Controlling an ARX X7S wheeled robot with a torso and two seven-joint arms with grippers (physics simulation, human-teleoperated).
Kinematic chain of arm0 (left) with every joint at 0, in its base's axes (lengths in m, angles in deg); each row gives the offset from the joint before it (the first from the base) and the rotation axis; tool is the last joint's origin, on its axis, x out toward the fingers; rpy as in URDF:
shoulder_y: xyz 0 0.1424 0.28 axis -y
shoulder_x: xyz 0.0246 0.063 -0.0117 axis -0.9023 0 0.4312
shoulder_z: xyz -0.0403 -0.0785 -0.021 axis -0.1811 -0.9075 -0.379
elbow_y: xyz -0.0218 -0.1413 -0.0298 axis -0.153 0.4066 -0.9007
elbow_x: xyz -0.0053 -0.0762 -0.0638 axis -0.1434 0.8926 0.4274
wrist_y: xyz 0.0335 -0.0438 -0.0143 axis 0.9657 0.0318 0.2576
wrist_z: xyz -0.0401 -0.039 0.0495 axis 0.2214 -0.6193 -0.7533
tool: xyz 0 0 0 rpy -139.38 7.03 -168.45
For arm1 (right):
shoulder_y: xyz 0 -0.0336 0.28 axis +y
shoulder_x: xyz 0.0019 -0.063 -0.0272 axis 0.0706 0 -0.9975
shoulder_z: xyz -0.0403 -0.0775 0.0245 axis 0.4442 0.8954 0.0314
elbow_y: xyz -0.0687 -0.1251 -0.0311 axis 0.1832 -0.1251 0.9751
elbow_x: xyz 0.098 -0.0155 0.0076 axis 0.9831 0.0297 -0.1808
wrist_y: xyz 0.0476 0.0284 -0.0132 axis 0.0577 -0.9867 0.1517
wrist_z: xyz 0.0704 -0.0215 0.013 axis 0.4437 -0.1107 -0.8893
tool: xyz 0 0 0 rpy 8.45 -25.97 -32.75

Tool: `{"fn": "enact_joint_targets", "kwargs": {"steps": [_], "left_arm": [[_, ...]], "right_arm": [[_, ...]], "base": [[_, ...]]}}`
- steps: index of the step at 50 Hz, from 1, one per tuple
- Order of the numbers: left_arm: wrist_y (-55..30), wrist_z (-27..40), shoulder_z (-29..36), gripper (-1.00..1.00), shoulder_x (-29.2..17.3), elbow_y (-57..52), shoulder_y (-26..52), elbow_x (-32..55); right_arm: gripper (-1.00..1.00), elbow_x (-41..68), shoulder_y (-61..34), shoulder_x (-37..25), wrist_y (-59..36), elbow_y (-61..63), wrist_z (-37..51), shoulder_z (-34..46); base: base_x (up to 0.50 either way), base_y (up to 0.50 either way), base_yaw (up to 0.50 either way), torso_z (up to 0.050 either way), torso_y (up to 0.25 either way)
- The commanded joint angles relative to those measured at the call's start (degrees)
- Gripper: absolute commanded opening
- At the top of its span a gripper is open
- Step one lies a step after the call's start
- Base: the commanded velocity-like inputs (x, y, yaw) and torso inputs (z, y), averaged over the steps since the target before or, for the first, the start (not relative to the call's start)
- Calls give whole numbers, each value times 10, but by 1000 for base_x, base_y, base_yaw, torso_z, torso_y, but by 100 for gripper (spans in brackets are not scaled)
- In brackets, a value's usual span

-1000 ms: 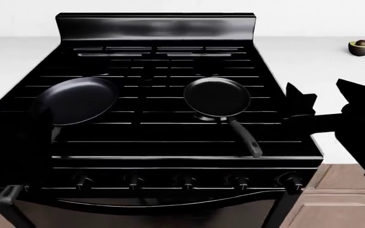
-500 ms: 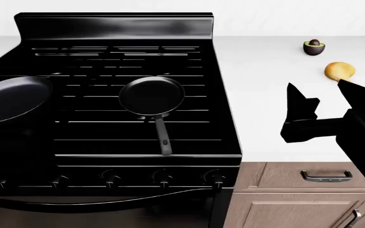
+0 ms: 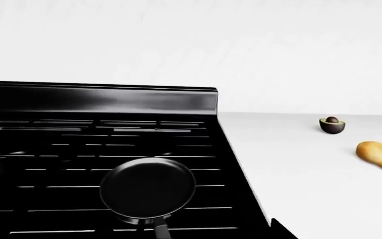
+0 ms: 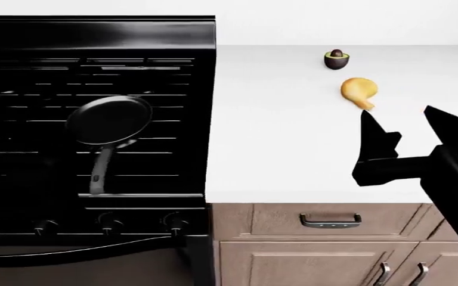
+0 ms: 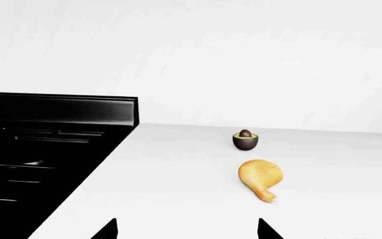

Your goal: Place both pans onto different burners. Then place the avocado and the chicken breast on different pans.

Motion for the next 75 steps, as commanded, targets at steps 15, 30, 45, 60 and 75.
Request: {"fn": "enact_joint_targets", "kwargs": {"steps": [15, 30, 45, 60, 75], "left_arm": [[-4, 2, 4, 100, 6, -3, -1, -8], [-24, -12, -17, 100, 24, 4, -37, -35], [-41, 18, 100, 100, 49, 38, 89, -24], [-208, -154, 251, 100, 168, 277, 295, -185], [-239, -212, 338, 100, 269, 416, 387, -309]], "right_arm": [[100, -16, 11, 0, -5, 1, -32, 13], [100, -15, 12, -5, 0, 3, -27, 18], [100, 10, -45, -7, -4, -41, 11, 63], [100, 119, -259, 3, 0, -182, 216, 215], [100, -83, -270, 23, 7, -294, 29, 284]], "base": [[0, -500, 0, 0, 0], [0, -500, 0, 1, 1], [0, -432, 0, 0, 0], [0, 0, 0, 33, 50], [158, -13, 0, 32, 7]]}}
